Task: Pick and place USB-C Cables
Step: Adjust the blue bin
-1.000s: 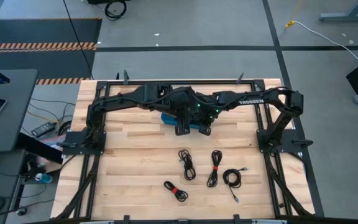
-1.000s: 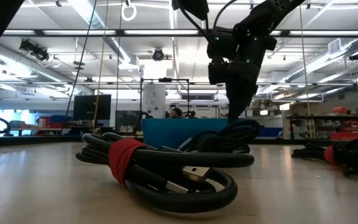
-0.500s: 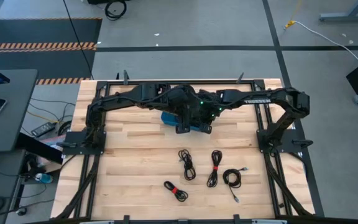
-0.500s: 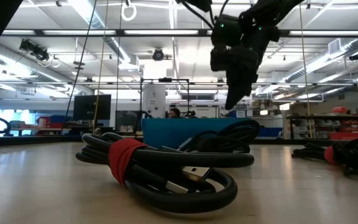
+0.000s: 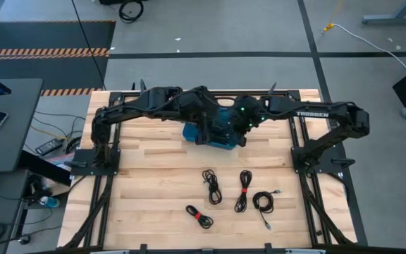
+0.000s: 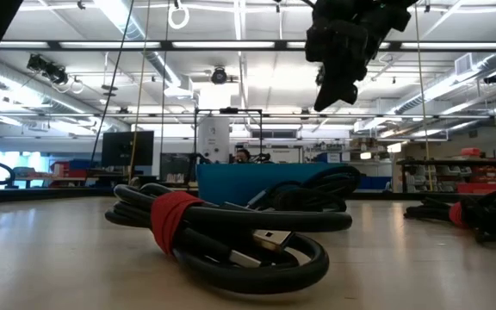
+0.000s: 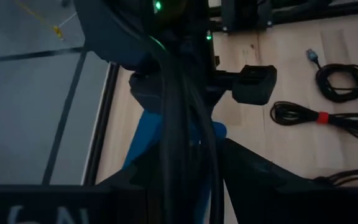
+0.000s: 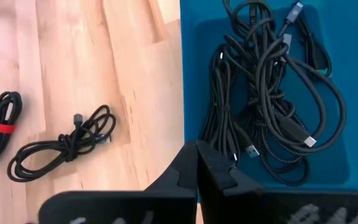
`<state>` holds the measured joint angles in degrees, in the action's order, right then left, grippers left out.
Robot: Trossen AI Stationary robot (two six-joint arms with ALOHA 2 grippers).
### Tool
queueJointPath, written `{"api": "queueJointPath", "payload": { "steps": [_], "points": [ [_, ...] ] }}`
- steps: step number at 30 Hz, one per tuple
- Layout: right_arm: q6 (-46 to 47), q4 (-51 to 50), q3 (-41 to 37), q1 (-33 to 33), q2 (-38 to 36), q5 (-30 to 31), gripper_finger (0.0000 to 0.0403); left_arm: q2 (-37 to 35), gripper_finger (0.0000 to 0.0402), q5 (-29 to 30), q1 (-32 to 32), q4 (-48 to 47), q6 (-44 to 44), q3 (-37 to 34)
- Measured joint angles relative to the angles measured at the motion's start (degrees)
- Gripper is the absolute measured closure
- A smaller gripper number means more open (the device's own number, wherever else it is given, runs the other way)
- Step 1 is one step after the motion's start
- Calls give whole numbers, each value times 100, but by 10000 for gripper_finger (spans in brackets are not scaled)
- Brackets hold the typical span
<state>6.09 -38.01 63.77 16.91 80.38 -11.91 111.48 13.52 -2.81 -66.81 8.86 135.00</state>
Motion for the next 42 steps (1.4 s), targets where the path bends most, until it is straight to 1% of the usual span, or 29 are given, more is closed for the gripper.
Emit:
{"api": "queueJointPath", "payload": {
  "steps": [8,20,21,23,28,30,36,42],
  "points": [
    [-78,-80,0,0,195,30,403,-169,251,2,-24,224,281,-5],
    [-175,-178,0,135,204,95,403,-929,251,13,-35,174,298,0],
    [-179,-192,0,158,204,95,403,-1000,251,65,-34,154,321,0],
    [-200,-217,0,175,205,102,403,-1125,251,350,-28,116,388,0],
    [-243,-88,0,203,205,150,403,-1351,251,1489,-87,-223,381,2],
    [-243,-19,0,205,205,189,403,-1421,251,1709,-161,-494,231,0],
    [-221,146,2,205,301,199,403,-1502,251,1760,-406,-1108,-274,0],
    [-261,325,0,163,974,246,403,-1497,251,1755,-487,-1452,-453,0]
  ]
}}
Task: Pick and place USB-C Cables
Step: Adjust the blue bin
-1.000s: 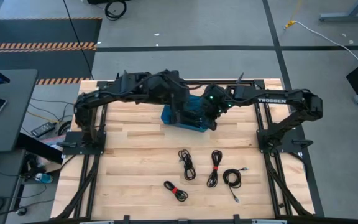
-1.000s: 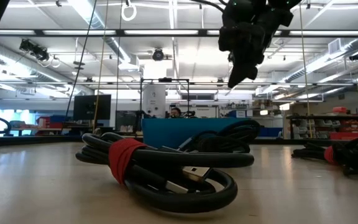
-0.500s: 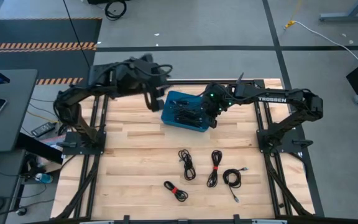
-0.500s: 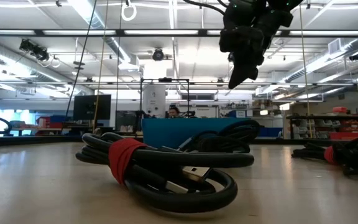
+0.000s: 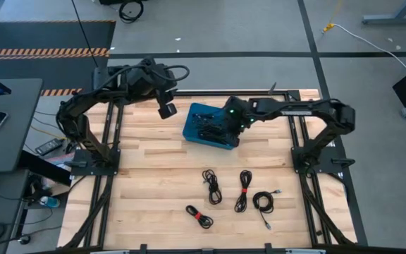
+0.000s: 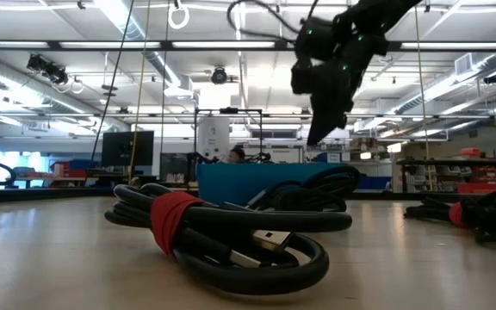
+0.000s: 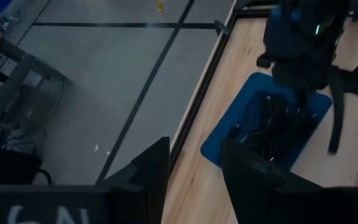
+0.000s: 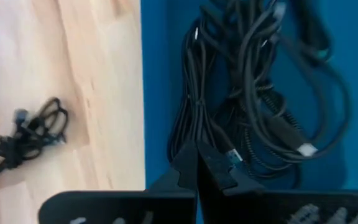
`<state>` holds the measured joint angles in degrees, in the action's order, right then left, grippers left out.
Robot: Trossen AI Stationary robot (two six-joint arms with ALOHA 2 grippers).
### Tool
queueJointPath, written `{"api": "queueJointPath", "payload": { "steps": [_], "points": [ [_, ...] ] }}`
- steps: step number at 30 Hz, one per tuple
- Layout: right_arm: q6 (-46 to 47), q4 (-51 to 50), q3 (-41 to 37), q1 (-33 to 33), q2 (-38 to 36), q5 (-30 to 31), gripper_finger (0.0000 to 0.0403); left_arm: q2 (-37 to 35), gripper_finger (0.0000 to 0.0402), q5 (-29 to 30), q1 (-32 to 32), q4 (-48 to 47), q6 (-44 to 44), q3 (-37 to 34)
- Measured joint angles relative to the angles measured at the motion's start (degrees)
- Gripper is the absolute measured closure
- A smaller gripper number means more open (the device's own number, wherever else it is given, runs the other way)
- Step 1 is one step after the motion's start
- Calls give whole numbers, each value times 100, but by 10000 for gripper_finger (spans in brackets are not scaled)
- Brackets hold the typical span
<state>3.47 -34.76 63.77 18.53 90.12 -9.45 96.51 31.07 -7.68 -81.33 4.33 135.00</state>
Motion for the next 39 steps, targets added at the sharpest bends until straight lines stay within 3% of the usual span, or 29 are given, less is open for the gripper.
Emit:
{"api": "queueJointPath", "payload": {
  "steps": [11,29,39],
  "points": [
    [-97,313,0,-162,811,-114,403,0,251,-24,2,-1,-25,0],
    [58,-114,0,-900,831,-529,403,2,251,-32,2,1,-8,0],
    [-82,-846,-2,-1115,685,59,403,2,251,-33,2,3,-26,0]
  ]
}}
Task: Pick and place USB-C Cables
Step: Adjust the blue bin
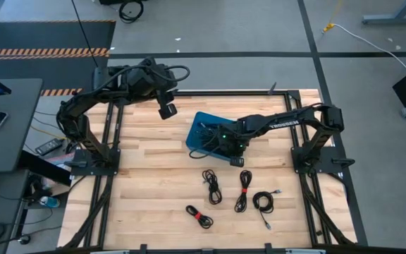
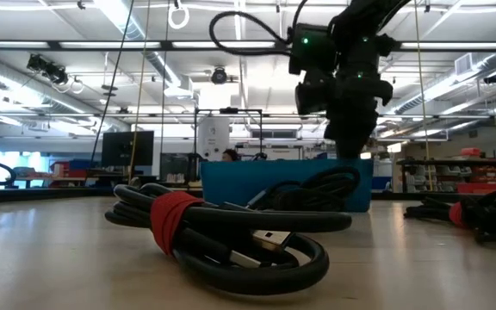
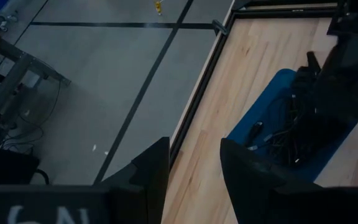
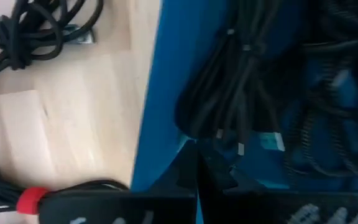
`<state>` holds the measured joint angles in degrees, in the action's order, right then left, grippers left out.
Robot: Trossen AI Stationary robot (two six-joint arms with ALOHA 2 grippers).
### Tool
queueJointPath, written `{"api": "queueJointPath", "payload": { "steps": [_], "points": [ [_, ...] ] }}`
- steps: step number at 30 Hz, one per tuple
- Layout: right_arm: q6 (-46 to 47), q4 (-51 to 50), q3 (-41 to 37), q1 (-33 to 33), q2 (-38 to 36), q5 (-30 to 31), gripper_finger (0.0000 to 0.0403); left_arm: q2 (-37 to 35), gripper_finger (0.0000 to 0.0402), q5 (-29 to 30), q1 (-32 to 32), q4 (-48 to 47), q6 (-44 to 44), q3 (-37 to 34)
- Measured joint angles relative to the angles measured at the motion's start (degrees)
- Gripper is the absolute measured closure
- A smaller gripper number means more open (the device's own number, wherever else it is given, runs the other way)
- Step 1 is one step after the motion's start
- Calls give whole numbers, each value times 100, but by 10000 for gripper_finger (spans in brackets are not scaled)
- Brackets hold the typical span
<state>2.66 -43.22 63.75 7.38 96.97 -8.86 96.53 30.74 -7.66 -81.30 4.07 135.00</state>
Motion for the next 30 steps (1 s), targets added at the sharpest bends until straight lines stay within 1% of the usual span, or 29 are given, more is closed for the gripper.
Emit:
{"api": "queueJointPath", "payload": {
  "steps": [3,5,8,13,17,22,26,30],
  "points": [
    [-141,284,0,54,-263,329,403,1,251,-3,0,5,-5,0],
    [-249,572,0,216,-476,448,403,2,251,-2,0,4,-10,0],
    [-298,881,2,684,-705,520,403,4,251,-69,0,4,-18,0],
    [-415,958,2,1639,-821,389,403,4,251,-354,4,7,-44,0],
    [-572,1032,2,2234,-723,387,403,5,251,-385,2,11,-54,0],
    [-725,1232,2,2721,-521,225,403,7,251,-388,2,44,-54,0],
    [-740,1435,2,2877,-177,-250,403,7,251,-387,2,44,-56,0],
    [-740,1623,2,2853,229,-530,403,7,251,-387,1,44,-85,0]
  ]
}}
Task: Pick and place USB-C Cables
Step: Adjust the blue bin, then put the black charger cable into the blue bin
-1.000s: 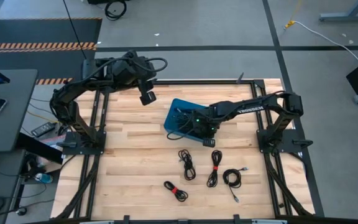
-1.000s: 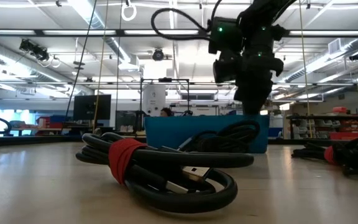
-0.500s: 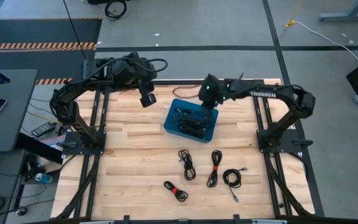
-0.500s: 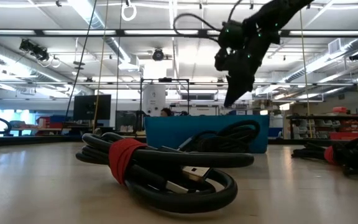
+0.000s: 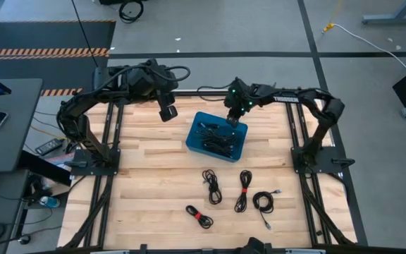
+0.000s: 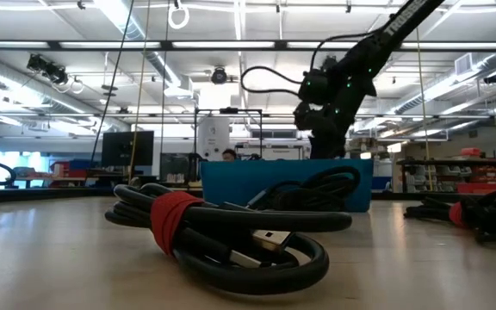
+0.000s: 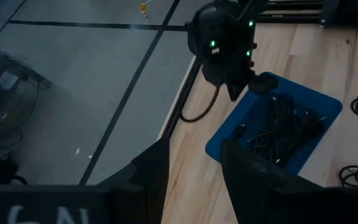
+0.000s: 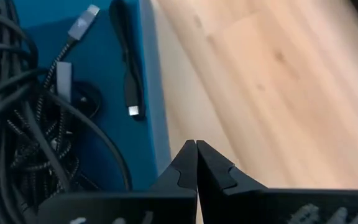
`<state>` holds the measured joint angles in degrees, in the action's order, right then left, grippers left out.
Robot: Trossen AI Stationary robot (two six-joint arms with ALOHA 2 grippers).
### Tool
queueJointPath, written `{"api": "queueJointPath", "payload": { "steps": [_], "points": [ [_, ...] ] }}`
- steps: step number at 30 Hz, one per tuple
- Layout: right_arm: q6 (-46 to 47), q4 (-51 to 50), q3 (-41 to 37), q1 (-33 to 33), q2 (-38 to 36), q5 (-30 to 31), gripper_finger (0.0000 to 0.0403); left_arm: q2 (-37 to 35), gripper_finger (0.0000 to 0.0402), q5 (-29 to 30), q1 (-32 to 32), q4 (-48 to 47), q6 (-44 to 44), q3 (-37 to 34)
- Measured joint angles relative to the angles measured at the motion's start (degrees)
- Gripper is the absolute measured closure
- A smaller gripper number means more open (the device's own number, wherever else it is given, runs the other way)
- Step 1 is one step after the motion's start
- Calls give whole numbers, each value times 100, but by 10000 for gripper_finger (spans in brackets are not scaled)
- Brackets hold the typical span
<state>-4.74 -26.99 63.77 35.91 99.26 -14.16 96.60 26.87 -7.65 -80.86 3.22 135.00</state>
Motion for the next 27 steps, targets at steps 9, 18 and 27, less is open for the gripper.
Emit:
{"api": "queueJointPath", "payload": {
  "steps": [9,18,27],
  "points": [
    [173,601,0,-185,393,-552,403,0,251,-1,1,0,-2,-1],
    [221,1190,2,-285,370,-920,403,17,251,-2,1,2,-4,-2],
    [216,1320,426,-272,387,-1278,403,17,251,-2,1,4,-8,-4]
  ]
}}
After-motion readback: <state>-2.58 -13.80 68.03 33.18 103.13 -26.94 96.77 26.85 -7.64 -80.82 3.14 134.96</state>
